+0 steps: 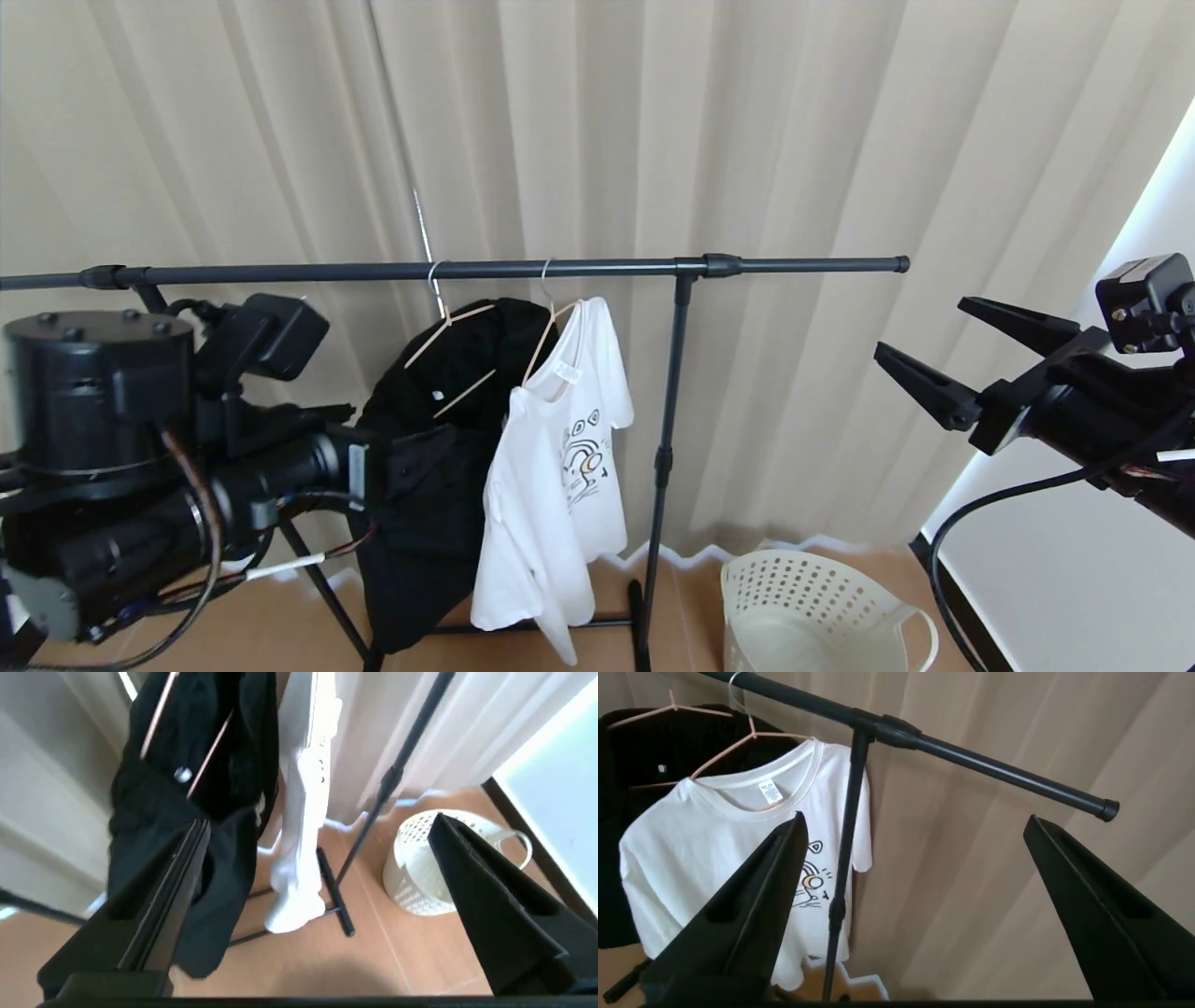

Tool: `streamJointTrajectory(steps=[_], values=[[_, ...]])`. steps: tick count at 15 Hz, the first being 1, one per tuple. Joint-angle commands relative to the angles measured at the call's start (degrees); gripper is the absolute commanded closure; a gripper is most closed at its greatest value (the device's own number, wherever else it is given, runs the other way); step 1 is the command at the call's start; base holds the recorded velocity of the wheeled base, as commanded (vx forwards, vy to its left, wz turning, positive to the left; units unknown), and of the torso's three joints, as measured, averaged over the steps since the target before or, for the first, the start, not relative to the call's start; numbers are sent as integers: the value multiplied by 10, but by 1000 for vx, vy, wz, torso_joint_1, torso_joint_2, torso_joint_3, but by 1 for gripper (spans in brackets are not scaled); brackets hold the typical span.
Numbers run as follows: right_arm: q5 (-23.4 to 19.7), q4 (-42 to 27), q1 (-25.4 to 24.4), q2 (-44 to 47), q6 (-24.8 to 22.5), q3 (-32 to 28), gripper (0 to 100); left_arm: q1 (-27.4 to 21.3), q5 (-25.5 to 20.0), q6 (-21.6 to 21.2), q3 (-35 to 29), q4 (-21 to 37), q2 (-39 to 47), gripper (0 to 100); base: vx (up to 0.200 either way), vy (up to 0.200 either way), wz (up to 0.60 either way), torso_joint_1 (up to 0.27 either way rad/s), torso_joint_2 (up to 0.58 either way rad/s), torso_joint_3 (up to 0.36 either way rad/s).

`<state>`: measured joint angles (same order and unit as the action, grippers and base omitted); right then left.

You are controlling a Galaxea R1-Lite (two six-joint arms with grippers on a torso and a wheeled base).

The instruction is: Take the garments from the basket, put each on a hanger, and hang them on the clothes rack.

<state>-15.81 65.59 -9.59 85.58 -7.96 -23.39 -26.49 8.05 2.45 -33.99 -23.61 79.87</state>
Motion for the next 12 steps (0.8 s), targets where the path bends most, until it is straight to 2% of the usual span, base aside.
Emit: streamJointTrajectory(steps=[1, 3, 7, 8, 10, 12], values=[[1, -2, -5, -47, 0, 19, 0, -1, -18, -5, 108, -6, -131, 0, 0, 0, 0, 0, 0, 0], [3, -2, -5, -85, -3, 52, 0, -1, -28, -7, 155, -6, -176, 0, 0, 0, 0, 0, 0, 0], [6, -13, 0, -211, -12, 157, 0, -1, -34, -20, 243, -5, -277, 0, 0, 0, 0, 0, 0, 0], [6, -45, 0, -260, -12, 194, 0, -1, -35, -24, 263, -3, -320, 0, 0, 0, 0, 0, 0, 0], [6, -107, 0, -323, -12, 229, 0, 0, -34, -23, 287, 0, -355, 0, 0, 0, 0, 0, 0, 0], [5, -232, 0, -421, -11, 234, 0, 8, -29, -29, 334, 1, -423, 0, 0, 0, 0, 0, 0, 0]])
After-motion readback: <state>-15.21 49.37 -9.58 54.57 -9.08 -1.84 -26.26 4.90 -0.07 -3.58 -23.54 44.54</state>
